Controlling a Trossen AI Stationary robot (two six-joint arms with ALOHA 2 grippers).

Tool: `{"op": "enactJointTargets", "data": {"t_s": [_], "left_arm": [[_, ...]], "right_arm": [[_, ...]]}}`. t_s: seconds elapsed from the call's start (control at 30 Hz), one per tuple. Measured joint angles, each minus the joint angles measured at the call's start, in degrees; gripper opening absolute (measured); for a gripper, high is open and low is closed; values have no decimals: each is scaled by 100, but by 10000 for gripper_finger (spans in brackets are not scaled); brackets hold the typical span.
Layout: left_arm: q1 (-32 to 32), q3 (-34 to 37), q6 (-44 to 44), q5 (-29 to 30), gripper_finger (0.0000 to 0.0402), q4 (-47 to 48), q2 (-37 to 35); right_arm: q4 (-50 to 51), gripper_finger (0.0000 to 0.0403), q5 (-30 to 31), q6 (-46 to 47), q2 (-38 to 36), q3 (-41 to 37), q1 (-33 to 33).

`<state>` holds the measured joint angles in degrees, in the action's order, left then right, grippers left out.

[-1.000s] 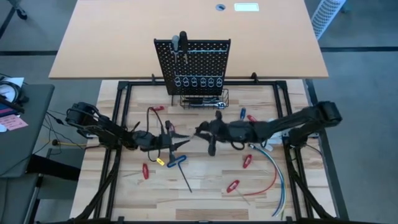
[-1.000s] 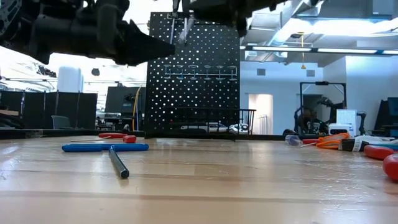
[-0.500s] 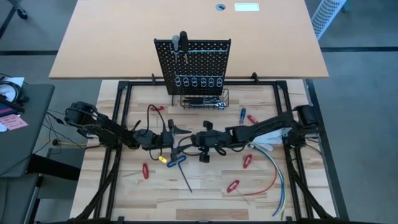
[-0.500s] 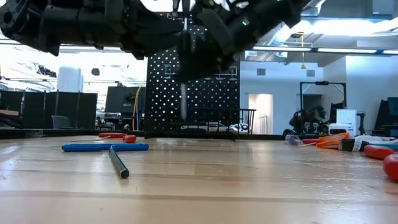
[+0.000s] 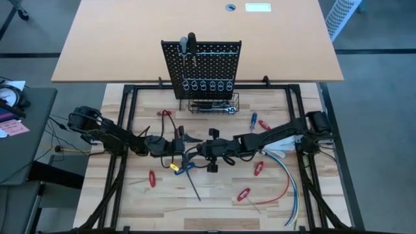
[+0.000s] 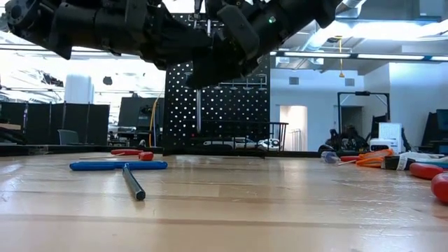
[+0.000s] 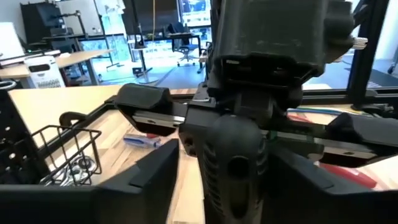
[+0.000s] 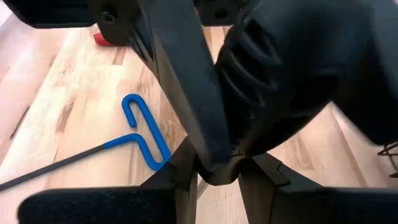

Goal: Hang tools onto peg board
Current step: Hang the black screwdriver on the pegboard

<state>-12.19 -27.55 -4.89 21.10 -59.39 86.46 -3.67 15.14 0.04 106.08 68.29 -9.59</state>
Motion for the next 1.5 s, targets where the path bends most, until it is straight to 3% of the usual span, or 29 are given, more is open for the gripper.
{"op": "enactJointTargets", "data": {"t_s": [0.17, 0.43, 0.63, 0.77, 1.03, 1.33, 1.5], "left_arm": [[-19, 0, -40, -55, 110, 30, -2], [-43, 15, 34, 210, 110, 626, -481], [-46, 66, 240, 406, 110, 1024, -1227], [-46, 194, 389, 404, 110, 906, -1513], [-62, 238, 488, 281, 110, 455, -1576], [-67, 238, 637, -28, 110, 58, -1569], [-78, 238, 655, -33, 110, 28, -1572]], "right_arm": [[2, 98, 51, -170, 4, 0, -60], [-213, 157, -28, 232, 6, -518, 102], [-2105, 174, -24, 115, 7, -1314, 212], [-3121, 167, -26, 82, 7, -1511, 180], [-3979, 138, -72, -313, 9, -1534, -11], [-4098, 103, -27, -310, 9, -1534, -44], [-4091, 63, -2, -337, 9, -1534, -96]]}}
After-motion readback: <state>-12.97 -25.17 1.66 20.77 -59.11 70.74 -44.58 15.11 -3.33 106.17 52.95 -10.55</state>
